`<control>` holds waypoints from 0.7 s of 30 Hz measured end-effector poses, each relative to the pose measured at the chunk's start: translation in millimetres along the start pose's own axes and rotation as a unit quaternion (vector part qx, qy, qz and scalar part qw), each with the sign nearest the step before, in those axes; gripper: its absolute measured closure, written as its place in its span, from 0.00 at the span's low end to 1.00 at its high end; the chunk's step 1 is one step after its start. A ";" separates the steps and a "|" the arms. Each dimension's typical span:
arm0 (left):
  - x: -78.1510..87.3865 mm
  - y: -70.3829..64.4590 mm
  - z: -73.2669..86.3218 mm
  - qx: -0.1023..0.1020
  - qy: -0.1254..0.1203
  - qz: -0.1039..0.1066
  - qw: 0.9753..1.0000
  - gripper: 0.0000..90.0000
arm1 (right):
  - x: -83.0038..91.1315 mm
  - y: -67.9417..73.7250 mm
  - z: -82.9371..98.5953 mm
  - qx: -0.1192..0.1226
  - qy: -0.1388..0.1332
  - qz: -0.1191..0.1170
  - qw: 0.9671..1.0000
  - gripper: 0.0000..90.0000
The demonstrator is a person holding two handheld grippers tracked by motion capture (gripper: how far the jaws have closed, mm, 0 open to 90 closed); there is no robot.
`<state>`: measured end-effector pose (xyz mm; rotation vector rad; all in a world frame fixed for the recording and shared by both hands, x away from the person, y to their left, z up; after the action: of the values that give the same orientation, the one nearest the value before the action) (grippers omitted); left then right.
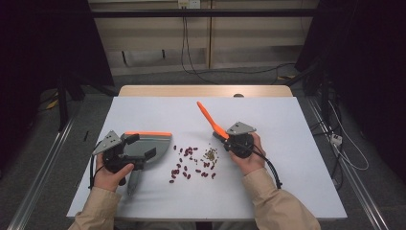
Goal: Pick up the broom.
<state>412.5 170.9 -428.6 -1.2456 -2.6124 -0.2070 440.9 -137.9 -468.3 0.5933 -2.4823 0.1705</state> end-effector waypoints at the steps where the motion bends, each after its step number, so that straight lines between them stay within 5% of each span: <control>1: -0.1 -0.1 -0.1 0.001 0.000 0.000 1.000 0.06 | 0.5 2.0 0.2 0.005 0.001 -0.001 1.000 0.79; 21: 0.4 -1.1 -1.0 -0.002 -0.002 -0.001 1.000 0.06 | 5.7 39.7 2.9 0.011 0.002 -0.023 1.000 0.79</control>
<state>411.5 170.3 -427.6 -1.2464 -2.6170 -0.2105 417.4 -105.3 -467.1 0.6573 -2.4627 0.1813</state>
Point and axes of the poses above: each handheld gripper's, and its own axes: x roughly backward along the jaws, z roughly out of its underside, y roughly to its left, the point moved 7 cm from there along -x, roughly forward along the jaws, and after that the axes turned 12 degrees about -x, right-handed, at the moved point
